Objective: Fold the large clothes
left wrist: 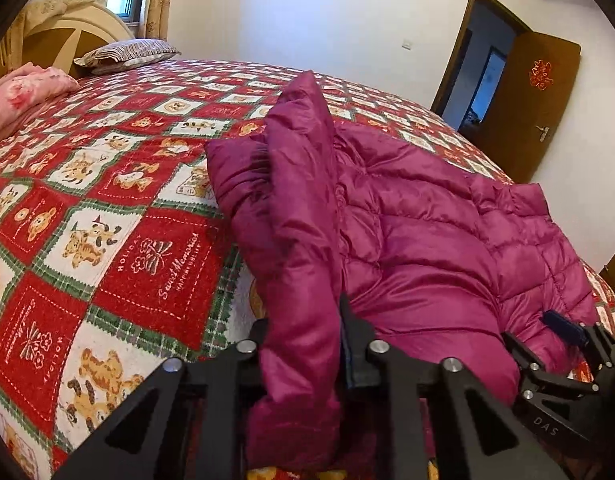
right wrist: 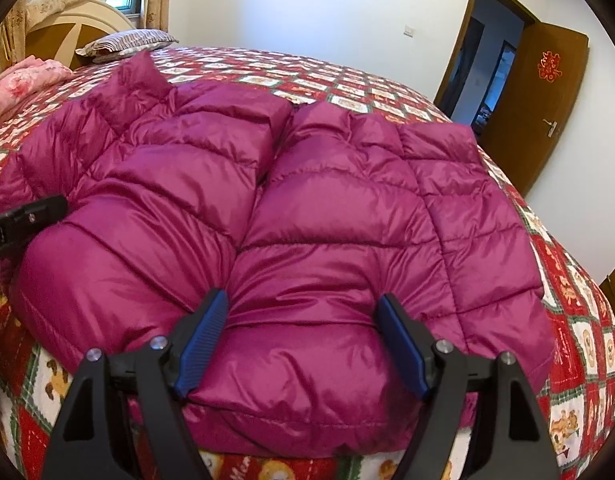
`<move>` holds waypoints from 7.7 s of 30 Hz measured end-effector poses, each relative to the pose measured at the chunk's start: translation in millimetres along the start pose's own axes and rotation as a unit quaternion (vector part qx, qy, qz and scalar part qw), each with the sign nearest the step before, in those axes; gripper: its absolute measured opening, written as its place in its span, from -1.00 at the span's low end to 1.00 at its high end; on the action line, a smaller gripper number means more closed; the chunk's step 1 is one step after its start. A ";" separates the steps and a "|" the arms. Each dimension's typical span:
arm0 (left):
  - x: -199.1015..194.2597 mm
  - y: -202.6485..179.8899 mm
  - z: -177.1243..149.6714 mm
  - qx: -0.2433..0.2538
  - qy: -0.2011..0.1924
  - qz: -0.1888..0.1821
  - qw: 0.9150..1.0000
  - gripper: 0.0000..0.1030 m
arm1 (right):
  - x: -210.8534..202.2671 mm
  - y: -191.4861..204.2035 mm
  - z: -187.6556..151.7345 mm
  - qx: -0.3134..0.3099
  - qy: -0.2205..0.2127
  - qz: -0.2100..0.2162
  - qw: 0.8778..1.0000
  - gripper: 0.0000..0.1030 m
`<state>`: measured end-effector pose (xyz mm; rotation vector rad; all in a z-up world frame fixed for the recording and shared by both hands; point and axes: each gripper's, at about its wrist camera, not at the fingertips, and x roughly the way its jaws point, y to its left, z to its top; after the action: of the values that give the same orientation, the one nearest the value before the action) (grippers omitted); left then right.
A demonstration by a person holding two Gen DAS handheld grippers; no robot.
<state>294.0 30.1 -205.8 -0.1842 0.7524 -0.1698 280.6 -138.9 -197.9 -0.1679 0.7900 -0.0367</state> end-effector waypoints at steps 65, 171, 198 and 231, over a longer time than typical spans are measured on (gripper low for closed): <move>-42.0 -201.2 74.1 0.240 -0.104 0.146 0.954 0.69 | -39.1 -219.6 11.7 0.237 -0.030 -0.004 0.971 0.22; 110.9 -139.8 68.8 0.085 0.064 0.038 0.994 0.98 | 72.8 -148.3 50.8 0.205 -0.003 0.076 0.976 -0.39; 84.3 -115.2 46.9 0.069 0.047 0.002 0.996 0.98 | 51.5 -172.3 21.1 0.254 -0.010 0.087 0.963 0.57; 95.7 -132.6 39.5 0.079 0.080 -0.080 0.990 0.97 | 66.2 -173.6 18.4 0.257 0.001 0.160 0.953 0.31</move>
<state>378.5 -115.3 -210.9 -0.0799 0.8794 -0.3995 345.5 -313.9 -203.3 0.4557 0.7782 0.0636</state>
